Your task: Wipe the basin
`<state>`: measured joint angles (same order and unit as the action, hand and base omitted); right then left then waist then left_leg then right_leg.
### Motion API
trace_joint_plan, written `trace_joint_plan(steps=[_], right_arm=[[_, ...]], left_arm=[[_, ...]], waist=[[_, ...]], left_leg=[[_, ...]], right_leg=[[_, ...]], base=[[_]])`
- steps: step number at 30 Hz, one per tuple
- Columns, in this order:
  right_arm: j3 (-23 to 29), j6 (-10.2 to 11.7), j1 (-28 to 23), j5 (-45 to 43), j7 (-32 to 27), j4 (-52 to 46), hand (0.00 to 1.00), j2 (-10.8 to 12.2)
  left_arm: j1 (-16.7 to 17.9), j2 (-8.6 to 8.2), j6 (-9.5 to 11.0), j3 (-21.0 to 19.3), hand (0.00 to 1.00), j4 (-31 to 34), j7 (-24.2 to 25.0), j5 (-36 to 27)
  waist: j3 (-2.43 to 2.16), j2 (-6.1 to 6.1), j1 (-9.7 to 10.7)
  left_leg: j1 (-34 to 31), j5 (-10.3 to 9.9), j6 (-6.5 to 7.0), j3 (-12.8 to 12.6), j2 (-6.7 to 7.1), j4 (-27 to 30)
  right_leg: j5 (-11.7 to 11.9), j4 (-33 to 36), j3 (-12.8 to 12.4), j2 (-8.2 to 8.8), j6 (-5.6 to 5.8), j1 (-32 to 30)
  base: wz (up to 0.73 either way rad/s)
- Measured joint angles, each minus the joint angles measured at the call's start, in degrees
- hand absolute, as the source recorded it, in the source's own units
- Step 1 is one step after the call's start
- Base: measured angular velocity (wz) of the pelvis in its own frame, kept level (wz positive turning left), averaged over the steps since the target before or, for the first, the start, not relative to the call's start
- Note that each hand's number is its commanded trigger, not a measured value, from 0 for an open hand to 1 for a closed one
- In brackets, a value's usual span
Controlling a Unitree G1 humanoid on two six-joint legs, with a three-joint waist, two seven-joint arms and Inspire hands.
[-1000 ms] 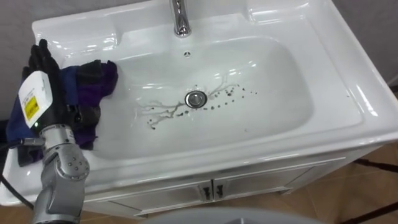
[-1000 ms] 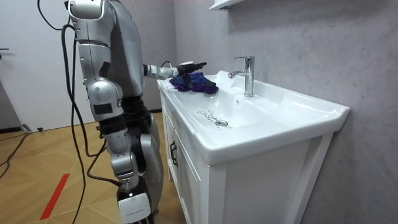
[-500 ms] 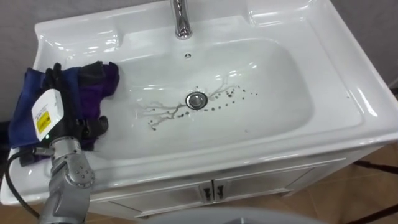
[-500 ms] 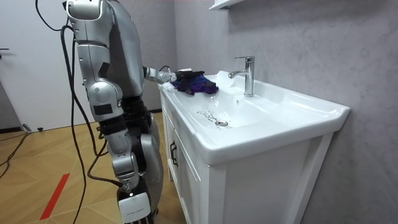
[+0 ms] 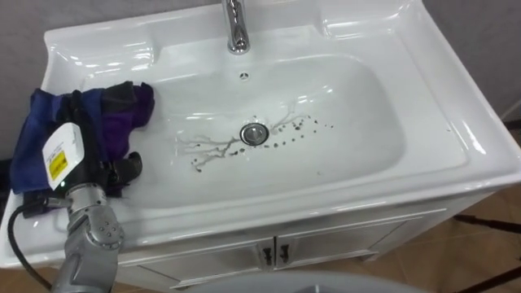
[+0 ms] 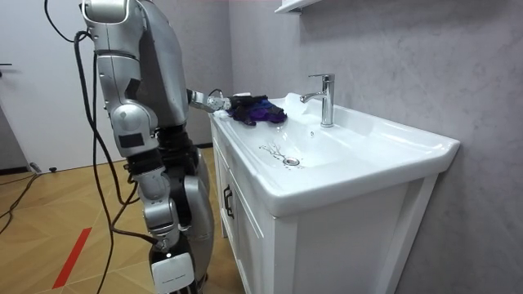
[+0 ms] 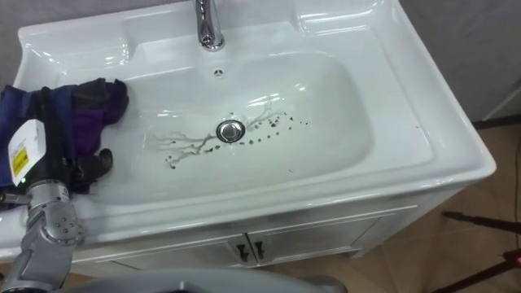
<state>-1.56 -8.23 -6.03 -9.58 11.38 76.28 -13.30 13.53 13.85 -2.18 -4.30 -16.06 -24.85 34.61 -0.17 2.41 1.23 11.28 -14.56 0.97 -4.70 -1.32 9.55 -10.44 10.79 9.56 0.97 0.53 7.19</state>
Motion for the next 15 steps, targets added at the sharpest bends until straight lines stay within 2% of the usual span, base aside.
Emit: trace_joint_plan(steps=[3, 4, 5, 6, 7, 10, 15], right_arm=[[0.0, -0.6, 0.0, 0.1, -0.1, 0.0, 0.0, 0.0], [0.0, -0.6, 0.0, 0.1, -0.2, 0.0, 0.0, 0.0], [0.0, -0.7, -0.1, 0.1, -0.4, 0.0, 0.0, 0.0], [0.0, -0.7, -0.1, 0.1, -0.7, 0.0, 0.0, 0.0], [0.0, -0.7, -0.2, 0.1, -0.8, 0.0, 0.0, 0.0], [0.0, -0.7, -0.4, 0.2, -1.3, -0.1, 0.0, 0.0], [0.0, -2.5, -0.8, 0.5, -1.3, -0.2, 0.0, -0.1]], left_arm=[[0.0, -0.01, 0.0, 0.0, 0.0, -0.1, -0.8, 0.0], [0.0, -0.02, 0.0, 0.0, 0.09, -0.1, -1.0, 0.0], [0.0, -0.05, 0.0, 0.0, 0.64, -0.2, -1.3, 0.0], [0.1, -0.07, 0.0, 0.0, 0.95, -0.2, -1.6, 0.0], [0.1, -0.09, 0.0, 0.0, 1.0, -0.3, -1.8, 0.0], [0.2, -0.24, 0.1, 0.1, 1.0, -0.7, -2.5, -0.2], [0.3, -0.5, 0.2, 0.7, 1.0, -3.4, -5.0, 0.7]], waist=[[0.0, 0.0, 0.0], [0.0, 0.0, 0.0], [0.0, 0.01, 0.0], [0.0, 0.01, 0.0], [0.0, 0.02, 0.0], [-0.03, 0.08, -0.1], [-0.28, 0.95, -0.2]], left_leg=[[0.0, 0.0, 0.0, 0.0, -0.01, 0.0], [0.1, 0.0, 0.0, 0.0, -0.02, 0.0], [0.1, 0.0, 0.0, 0.0, -0.02, 0.0], [0.1, 0.0, 0.0, 0.0, -0.02, -0.1], [0.2, 0.0, 0.0, 0.0, -0.02, -0.1], [0.3, 0.0, 0.0, 0.0, -0.02, -0.2], [1.2, 0.0, -0.01, -0.8, -0.09, -0.4]], right_leg=[[0.0, -0.1, 0.0, -0.04, 0.0, 0.0], [0.0, -0.1, 0.0, -0.04, 0.0, 0.1], [0.0, -0.1, 0.0, -0.05, 0.0, 0.1], [0.0, -0.1, 0.0, -0.05, 0.0, 0.2], [0.0, -0.1, -0.1, -0.06, 0.0, 0.2], [0.0, -0.1, -0.3, -0.12, 0.0, 0.1], [0.0, 0.1, -1.3, -0.29, -0.03, 0.2]], base=[[0.0], [0.0], [0.0], [0.0], [0.0], [-0.01], [-0.08]])
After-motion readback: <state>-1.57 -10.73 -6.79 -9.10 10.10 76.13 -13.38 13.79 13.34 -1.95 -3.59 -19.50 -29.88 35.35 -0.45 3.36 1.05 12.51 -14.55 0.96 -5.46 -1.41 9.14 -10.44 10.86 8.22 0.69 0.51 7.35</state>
